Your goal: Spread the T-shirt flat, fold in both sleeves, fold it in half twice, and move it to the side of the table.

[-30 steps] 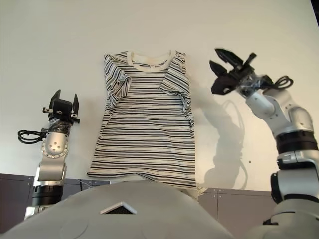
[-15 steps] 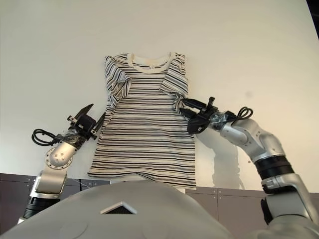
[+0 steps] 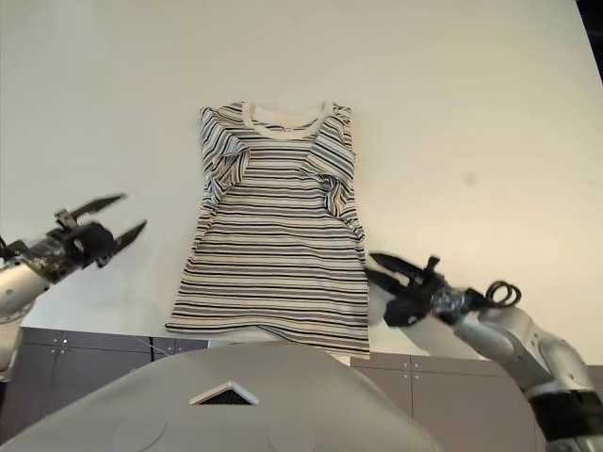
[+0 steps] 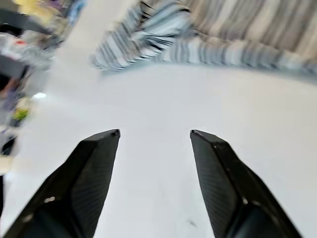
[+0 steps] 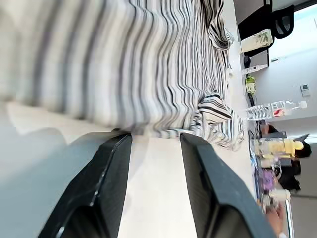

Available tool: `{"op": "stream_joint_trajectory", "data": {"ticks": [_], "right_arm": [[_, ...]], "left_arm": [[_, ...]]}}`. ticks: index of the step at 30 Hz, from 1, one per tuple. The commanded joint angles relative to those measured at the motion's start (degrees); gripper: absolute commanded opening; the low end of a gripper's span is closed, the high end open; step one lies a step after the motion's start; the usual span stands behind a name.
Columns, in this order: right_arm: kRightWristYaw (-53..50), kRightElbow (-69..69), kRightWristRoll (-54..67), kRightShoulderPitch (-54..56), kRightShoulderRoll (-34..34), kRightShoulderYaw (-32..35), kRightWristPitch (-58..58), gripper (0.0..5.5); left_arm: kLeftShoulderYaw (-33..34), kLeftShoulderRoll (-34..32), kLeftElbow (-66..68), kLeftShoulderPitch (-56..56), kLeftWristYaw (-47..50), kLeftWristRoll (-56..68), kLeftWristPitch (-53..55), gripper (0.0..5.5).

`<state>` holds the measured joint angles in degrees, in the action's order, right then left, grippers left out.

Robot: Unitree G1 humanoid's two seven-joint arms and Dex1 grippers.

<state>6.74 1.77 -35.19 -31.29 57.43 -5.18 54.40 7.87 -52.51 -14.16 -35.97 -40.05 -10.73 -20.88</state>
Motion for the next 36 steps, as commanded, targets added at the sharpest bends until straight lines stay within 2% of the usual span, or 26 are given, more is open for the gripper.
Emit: {"op": "stream_joint_trajectory", "data": {"ticks": [1,8,14,21,29,33,36], "right_arm": [[6.21,1.76,2.67,0.77,8.97,-1.49,6.84,1.81],[20.25,4.33,12.33,8.88,18.43,-9.13,12.30,1.81],[26.21,3.22,17.14,14.01,17.31,-15.14,13.79,1.81],[25.78,-3.92,19.40,7.94,14.22,-15.80,9.84,1.81],[24.12,-4.37,18.17,5.14,12.44,-11.56,8.16,1.81],[23.92,6.69,15.17,9.58,15.25,-8.73,16.20,1.81],[23.98,7.51,12.86,8.39,14.52,-9.39,19.31,1.81]], "left_arm": [[-3.55,-5.62,2.81,-7.34,-3.78,-5.41,-10.73,3.22],[-12.56,-5.50,1.22,-8.67,-3.39,-10.46,-18.11,3.33],[-17.53,-5.55,4.97,-4.47,-1.81,-14.49,-22.02,3.33],[-19.23,-7.19,9.04,-0.06,0.02,-15.28,-27.32,3.33],[-20.40,-7.93,11.06,1.87,1.49,-16.19,-31.31,1.84],[-20.68,-5.71,10.18,0.52,3.35,-17.46,-29.52,1.09],[-21.23,-6.12,9.70,1.81,3.13,-16.73,-29.40,0.55]]}}
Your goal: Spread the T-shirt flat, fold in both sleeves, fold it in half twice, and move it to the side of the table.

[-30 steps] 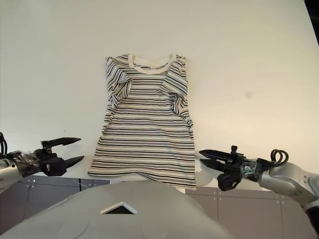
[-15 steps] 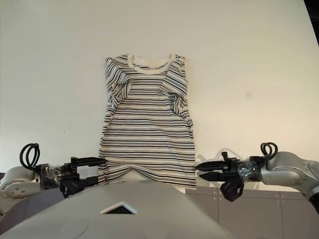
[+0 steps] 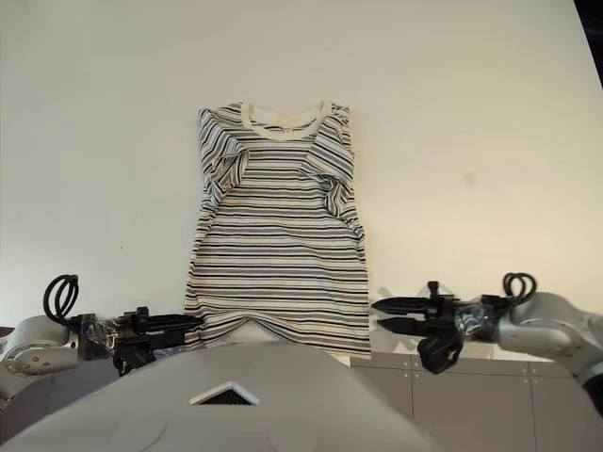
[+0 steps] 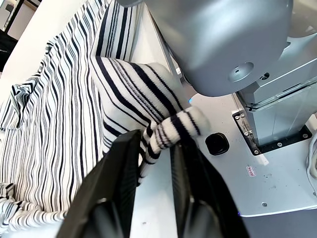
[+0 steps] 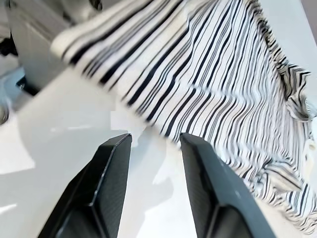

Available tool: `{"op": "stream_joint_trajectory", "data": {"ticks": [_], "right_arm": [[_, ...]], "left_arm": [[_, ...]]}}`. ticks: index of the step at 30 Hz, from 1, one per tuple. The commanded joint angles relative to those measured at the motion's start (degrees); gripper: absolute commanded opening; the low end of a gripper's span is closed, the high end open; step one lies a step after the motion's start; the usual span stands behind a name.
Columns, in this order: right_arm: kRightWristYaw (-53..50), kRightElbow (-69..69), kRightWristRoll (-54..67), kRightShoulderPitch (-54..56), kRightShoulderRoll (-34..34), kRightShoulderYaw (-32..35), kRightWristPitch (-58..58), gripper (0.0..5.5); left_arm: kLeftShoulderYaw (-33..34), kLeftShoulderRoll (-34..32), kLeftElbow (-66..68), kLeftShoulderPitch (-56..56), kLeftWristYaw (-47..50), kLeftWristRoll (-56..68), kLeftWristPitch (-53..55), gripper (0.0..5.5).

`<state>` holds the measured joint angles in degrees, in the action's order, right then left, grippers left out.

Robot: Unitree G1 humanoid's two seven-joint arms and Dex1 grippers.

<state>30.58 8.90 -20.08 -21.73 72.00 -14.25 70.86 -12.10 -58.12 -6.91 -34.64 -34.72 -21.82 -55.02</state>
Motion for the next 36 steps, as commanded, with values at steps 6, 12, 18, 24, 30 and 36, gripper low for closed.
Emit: {"op": "stream_joint_trajectory", "data": {"ticks": [6,12,18,24,30,36], "right_arm": [[-1.65,-3.30,-6.19,-5.85,-4.23,0.74,1.06,1.81],[-2.83,-9.63,-8.42,-6.90,-10.82,0.89,-5.83,1.81],[-3.29,-8.39,-8.14,-5.59,-10.69,0.77,-6.21,1.10],[-4.99,-5.83,-8.52,-5.21,-10.87,0.52,-2.51,0.12],[-3.44,-7.34,1.79,-5.44,-8.91,-0.06,-7.99,0.12],[14.73,-21.15,41.01,-11.24,3.70,-2.12,-35.34,0.12]], "left_arm": [[-1.82,-1.53,2.23,1.24,-2.34,-4.17,4.65,0.11],[-2.41,-4.01,3.60,4.20,-3.81,-1.35,3.62,0.11],[-2.80,-3.07,3.67,4.75,-3.34,-0.35,5.05,0.10],[-2.81,-1.66,3.36,4.97,-3.00,2.63,8.03,0.10],[-2.04,-1.13,-4.25,1.42,-5.10,17.08,19.94,0.10],[1.85,-8.60,-21.66,-9.75,-13.88,44.82,39.35,0.10]]}}
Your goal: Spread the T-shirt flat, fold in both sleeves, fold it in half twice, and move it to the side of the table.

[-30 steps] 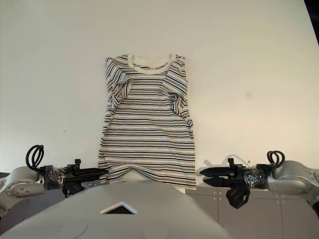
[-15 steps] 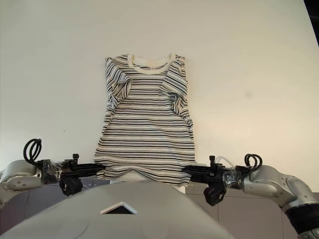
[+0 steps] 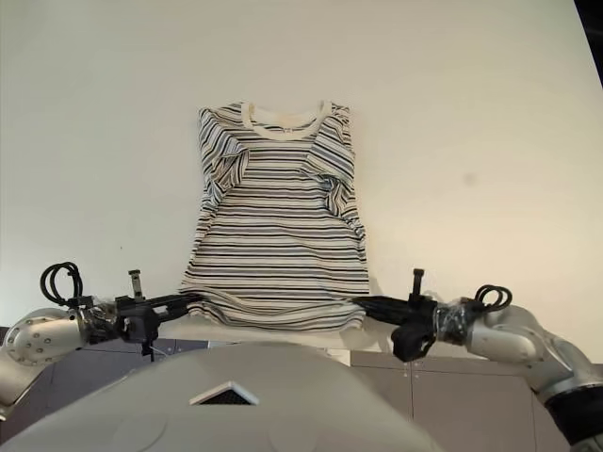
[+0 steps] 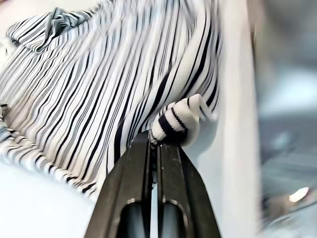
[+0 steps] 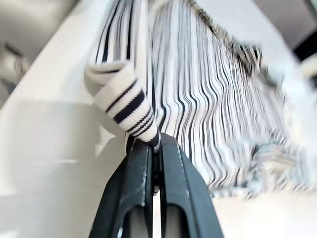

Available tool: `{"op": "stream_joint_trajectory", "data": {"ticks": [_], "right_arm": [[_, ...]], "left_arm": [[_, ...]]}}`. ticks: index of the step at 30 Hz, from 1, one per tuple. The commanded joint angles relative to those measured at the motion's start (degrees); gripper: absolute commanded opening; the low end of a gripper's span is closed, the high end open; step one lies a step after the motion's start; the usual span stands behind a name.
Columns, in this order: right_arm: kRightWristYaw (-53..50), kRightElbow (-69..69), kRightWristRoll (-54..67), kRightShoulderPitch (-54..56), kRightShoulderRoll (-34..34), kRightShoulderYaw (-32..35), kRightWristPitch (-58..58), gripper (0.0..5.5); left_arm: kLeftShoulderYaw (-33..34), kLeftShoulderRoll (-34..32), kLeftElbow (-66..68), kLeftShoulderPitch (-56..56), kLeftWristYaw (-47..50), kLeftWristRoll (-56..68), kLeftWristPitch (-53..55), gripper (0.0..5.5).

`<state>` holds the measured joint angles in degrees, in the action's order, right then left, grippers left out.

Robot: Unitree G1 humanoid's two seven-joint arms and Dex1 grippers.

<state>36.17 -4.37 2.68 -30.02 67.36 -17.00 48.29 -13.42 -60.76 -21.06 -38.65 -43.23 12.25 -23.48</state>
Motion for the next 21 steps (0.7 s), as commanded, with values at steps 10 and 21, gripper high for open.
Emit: {"op": "stream_joint_trajectory", "data": {"ticks": [10,21], "right_arm": [[31.60,-22.34,52.94,-5.65,16.93,17.30,-44.11,0.12],[21.18,-12.93,45.95,21.93,-2.53,15.39,-66.24,0.12]], "left_arm": [[13.94,-8.59,-17.10,-8.28,-17.44,30.09,23.50,0.10],[17.15,4.74,-8.40,15.45,-3.80,33.90,38.86,0.10]]}}
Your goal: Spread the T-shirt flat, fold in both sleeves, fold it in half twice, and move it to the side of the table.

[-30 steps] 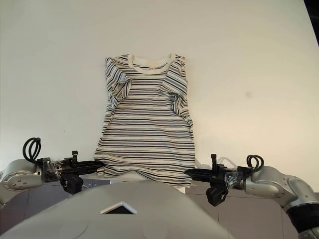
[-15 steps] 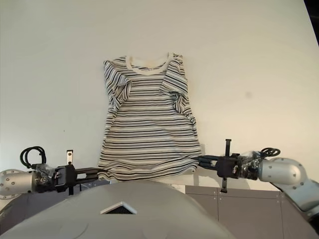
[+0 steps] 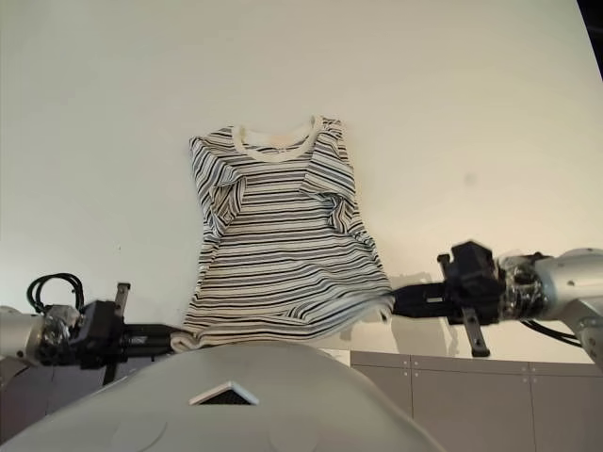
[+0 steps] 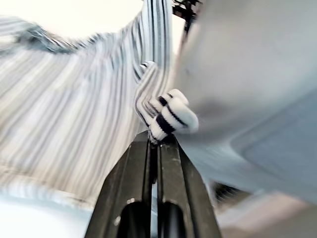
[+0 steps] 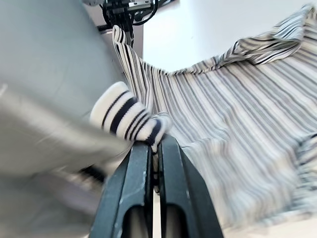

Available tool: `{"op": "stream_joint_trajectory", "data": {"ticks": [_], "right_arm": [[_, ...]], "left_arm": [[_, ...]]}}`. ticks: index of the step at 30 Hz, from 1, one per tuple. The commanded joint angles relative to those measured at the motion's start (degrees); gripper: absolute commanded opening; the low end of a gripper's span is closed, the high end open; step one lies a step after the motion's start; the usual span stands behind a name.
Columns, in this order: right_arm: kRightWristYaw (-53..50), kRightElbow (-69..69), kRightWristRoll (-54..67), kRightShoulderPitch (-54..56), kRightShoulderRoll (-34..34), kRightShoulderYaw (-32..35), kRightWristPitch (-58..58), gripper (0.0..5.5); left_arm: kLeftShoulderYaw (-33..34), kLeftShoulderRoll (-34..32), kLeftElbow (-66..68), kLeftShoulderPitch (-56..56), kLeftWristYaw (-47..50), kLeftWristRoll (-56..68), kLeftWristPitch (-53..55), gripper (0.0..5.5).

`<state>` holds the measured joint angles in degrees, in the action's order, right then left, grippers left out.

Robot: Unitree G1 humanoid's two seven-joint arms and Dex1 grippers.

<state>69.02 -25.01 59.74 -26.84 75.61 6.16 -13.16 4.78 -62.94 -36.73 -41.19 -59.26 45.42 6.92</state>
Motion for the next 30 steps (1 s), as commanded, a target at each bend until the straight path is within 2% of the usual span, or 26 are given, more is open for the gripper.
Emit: {"op": "stream_joint_trajectory", "data": {"ticks": [1,4,8,12,17,19,21,25,28,30], "right_arm": [[-15.97,11.83,-17.66,24.86,-15.60,-11.65,-5.30,0.12],[-24.87,22.63,-30.57,36.62,-26.36,-18.09,-5.43,0.12],[-31.49,33.51,-41.09,45.50,-36.83,-20.75,-3.64,0.12],[-33.13,42.01,-47.75,51.74,-42.23,-21.10,-0.86,0.12],[-34.42,48.96,-53.48,54.54,-46.29,-21.10,3.08,0.12],[-36.02,52.36,-56.23,55.65,-48.58,-21.59,6.00,0.43],[-38.24,56.01,-57.96,57.32,-51.57,-21.28,7.93,0.75],[-44.24,66.46,-57.92,63.22,-56.69,-16.82,9.51,1.39],[-49.04,77.25,-56.34,68.63,-58.74,-11.73,8.56,1.88],[-50.01,80.61,-58.02,70.10,-58.53,-11.59,10.33,1.88]], "left_arm": [[-3.66,9.92,11.46,24.66,15.97,-2.74,11.12,0.10],[-9.26,16.43,21.82,36.96,20.17,-9.92,15.02,0.10],[-12.22,22.87,36.22,49.86,20.36,-17.20,14.81,0.10],[-13.32,26.89,48.08,58.29,18.88,-24.08,10.68,0.10],[-17.31,31.72,61.87,62.63,18.39,-34.29,1.32,0.10],[-17.95,33.95,67.36,63.56,19.49,-37.52,-2.69,0.31],[-17.44,36.45,72.15,64.98,20.25,-38.90,-6.29,0.55],[-11.99,39.39,78.70,69.47,26.00,-38.26,-8.88,1.15],[-7.31,40.21,87.61,74.15,28.87,-36.73,-7.04,1.18],[-6.24,39.29,92.14,74.88,31.42,-38.27,-6.89,1.18]]}}
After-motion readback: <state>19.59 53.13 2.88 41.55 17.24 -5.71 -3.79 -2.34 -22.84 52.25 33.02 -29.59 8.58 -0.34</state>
